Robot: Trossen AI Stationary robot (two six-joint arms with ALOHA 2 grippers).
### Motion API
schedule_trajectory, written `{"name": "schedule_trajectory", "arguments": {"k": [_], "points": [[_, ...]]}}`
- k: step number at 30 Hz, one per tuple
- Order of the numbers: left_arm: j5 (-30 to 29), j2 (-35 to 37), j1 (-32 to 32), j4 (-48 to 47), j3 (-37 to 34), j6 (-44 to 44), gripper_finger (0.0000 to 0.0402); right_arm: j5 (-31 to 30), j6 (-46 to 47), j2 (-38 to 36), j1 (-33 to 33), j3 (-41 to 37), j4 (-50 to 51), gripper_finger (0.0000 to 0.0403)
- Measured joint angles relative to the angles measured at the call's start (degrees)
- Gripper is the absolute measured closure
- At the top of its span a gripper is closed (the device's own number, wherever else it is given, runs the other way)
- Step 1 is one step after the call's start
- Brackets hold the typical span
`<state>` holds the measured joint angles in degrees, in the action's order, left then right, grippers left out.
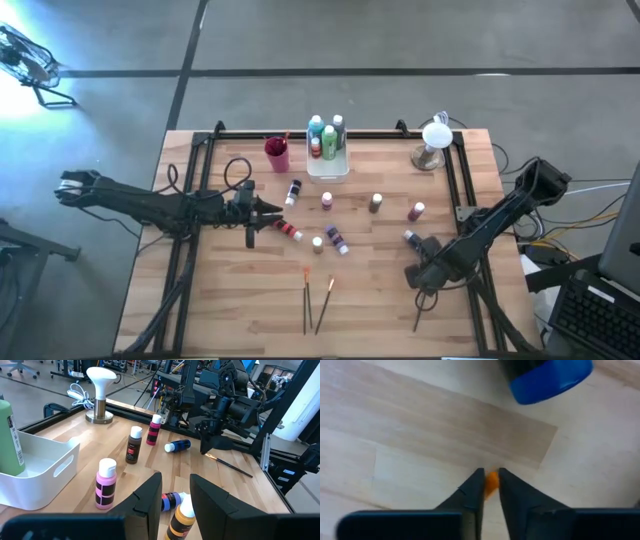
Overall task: Pick & Place Paint Supplies
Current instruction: Put the gold paint brush into the pink cup
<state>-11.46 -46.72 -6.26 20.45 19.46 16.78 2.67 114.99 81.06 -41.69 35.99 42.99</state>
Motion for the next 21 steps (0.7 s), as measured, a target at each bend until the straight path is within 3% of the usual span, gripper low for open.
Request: {"name": "schedule_trajectory", "arguments": {"k": [3,9,16,21], "points": [[0.0,0.0,0.0,0.0,0.0,0.0,0.0296,0.3,-1.4,0.0,0.0,0.0,-1.0,0.0389],[0.0,0.0,0.0,0.0,0.0,0.0,0.0296,0.7,-5.6,-0.1,0.0,3.3,-2.9,0.0395],[0.0,0.0,0.0,-0.1,0.0,0.3,0.0296,-11.3,-13.1,-1.4,1.6,9.5,-1.6,0.0395],[0.0,0.0,0.0,-0.1,0.0,0.3,0.0296,-18.1,-23.5,-2.6,5.1,14.4,-1.5,0.0395]]}}
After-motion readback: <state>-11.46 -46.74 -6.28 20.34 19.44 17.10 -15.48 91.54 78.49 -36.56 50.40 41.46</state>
